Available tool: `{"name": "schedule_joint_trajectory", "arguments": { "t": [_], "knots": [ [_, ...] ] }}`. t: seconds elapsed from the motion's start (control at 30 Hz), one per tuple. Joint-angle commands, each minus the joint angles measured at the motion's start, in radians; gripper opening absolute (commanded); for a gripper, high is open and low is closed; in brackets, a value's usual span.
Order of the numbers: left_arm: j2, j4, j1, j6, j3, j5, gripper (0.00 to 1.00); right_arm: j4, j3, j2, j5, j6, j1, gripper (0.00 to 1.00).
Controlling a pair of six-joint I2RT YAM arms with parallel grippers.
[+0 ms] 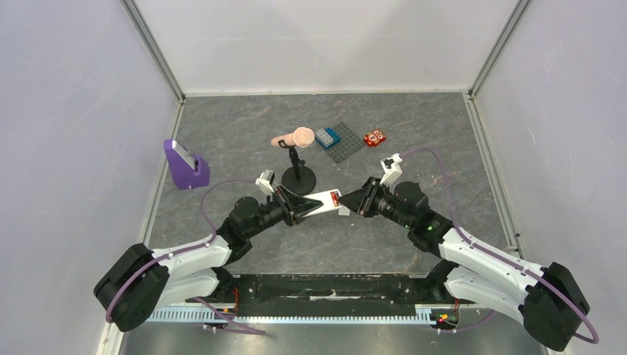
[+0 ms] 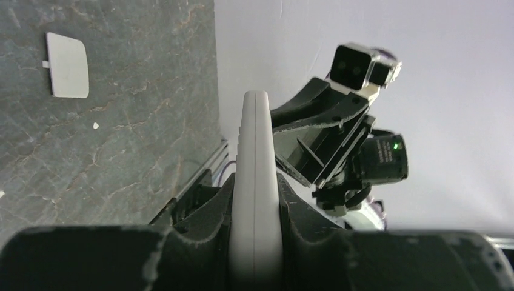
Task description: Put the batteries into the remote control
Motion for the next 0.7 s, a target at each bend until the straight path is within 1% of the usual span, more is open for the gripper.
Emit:
{"name": "schedule_joint_trajectory", "arguments": {
  "t": [0.0,0.03,0.17,0.23,0.3,0.37,0.47,0.53,0.6,0.67],
  "knots": [
    [-0.034,0.013,-0.017,0.251,0.089,0.153,0.02,0.015,0.006,-0.001,-0.043,0.003,0.008,0.3],
    [-0.049,-0.041,-0.017,0.299,0.097,0.148,0.02,0.011,0.006,-0.007,-0.041,0.005,0.009,0.35],
    [-0.107,-0.21,-0.017,0.495,0.107,0.1,0.02,-0.011,0.004,-0.058,-0.024,0.005,0.006,0.64],
    [-0.137,-0.263,-0.015,0.567,0.101,0.07,0.02,-0.014,0.0,-0.091,-0.021,0.0,0.005,0.74],
    [-0.161,-0.275,-0.016,0.616,0.088,0.052,0.02,-0.014,-0.001,-0.116,-0.016,-0.009,0.004,0.79],
    [-0.186,-0.292,-0.016,0.656,0.079,0.038,0.02,-0.018,0.002,-0.133,-0.016,-0.02,0.003,0.81],
    [-0.216,-0.347,-0.014,0.699,0.078,0.003,0.02,-0.058,0.02,-0.137,0.006,-0.057,0.0,0.82],
    [-0.237,-0.398,-0.014,0.717,0.084,-0.019,0.02,-0.119,0.043,-0.127,0.055,-0.111,-0.002,0.82],
    [-0.258,-0.464,-0.014,0.734,0.096,-0.047,0.02,-0.209,0.08,-0.1,0.128,-0.204,-0.008,0.83],
    [-0.279,-0.515,-0.014,0.738,0.102,-0.07,0.02,-0.314,0.137,-0.03,0.194,-0.321,-0.014,0.83]
  ]
}}
